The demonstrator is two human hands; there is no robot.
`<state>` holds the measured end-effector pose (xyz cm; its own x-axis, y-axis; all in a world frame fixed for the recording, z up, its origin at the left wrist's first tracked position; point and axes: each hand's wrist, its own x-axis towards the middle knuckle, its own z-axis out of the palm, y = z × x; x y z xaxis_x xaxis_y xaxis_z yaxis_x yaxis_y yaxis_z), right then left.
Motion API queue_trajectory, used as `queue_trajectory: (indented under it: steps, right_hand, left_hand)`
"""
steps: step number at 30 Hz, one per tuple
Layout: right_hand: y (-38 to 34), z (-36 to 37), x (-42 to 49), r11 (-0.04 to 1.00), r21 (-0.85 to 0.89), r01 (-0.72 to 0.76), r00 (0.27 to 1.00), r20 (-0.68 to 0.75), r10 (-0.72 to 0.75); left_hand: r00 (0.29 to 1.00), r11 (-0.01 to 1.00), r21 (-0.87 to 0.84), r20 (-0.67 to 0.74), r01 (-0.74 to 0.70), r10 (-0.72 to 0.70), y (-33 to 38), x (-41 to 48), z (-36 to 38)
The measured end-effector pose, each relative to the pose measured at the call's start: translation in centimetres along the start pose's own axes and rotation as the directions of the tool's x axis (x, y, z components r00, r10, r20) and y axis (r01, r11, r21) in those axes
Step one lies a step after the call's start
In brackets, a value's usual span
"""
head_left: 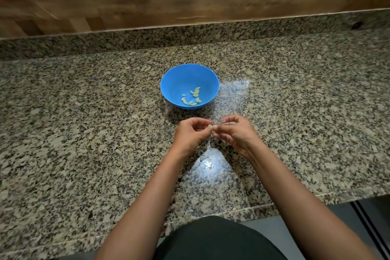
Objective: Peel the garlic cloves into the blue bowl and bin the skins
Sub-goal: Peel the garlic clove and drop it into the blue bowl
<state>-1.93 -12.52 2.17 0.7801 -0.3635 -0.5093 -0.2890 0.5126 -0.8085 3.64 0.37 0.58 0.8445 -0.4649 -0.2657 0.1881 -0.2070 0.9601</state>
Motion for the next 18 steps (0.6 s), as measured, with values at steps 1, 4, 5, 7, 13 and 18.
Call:
queue_trajectory:
  steps: [1, 4, 5, 7, 13, 18]
  right_hand:
    - [0.0, 0.0, 0.0, 1.0, -0.005, 0.003, 1.0, 0.001, -0.003]
    - [-0.1, 0.0, 0.0, 0.999, -0.043, 0.014, 1.0, -0.001, -0.014]
    - [-0.1, 0.0, 0.0, 0.998, -0.061, 0.019, 1.0, 0.0, -0.019]
    - [0.0, 0.0, 0.0, 0.992, -0.12, 0.035, 0.999, 0.004, -0.035]
    - [0.1, -0.6, 0.8, 0.92, -0.376, 0.111, 0.989, -0.049, -0.14]
    - [-1.0, -0.2, 3.4, 0.714, -0.659, 0.237, 0.911, -0.105, -0.398]
  left_hand:
    - [1.0, 1.0, 0.013, -0.002, -0.003, 0.003, 0.0, 0.0, 0.0]
    - [1.0, 0.999, 0.039, -0.011, -0.011, 0.011, 0.0, -0.1, -0.1]
    - [1.0, 0.998, 0.055, -0.021, -0.012, 0.013, 0.0, -0.1, 0.0]
    - [0.999, 0.996, 0.087, -0.05, -0.013, 0.018, -0.1, 0.0, 0.0]
    - [0.98, 0.914, 0.39, -0.112, -0.109, 0.164, -0.5, -0.3, 0.1]
    - [0.966, 0.739, 0.646, -0.015, -0.188, 0.258, -1.4, -0.3, 0.4]
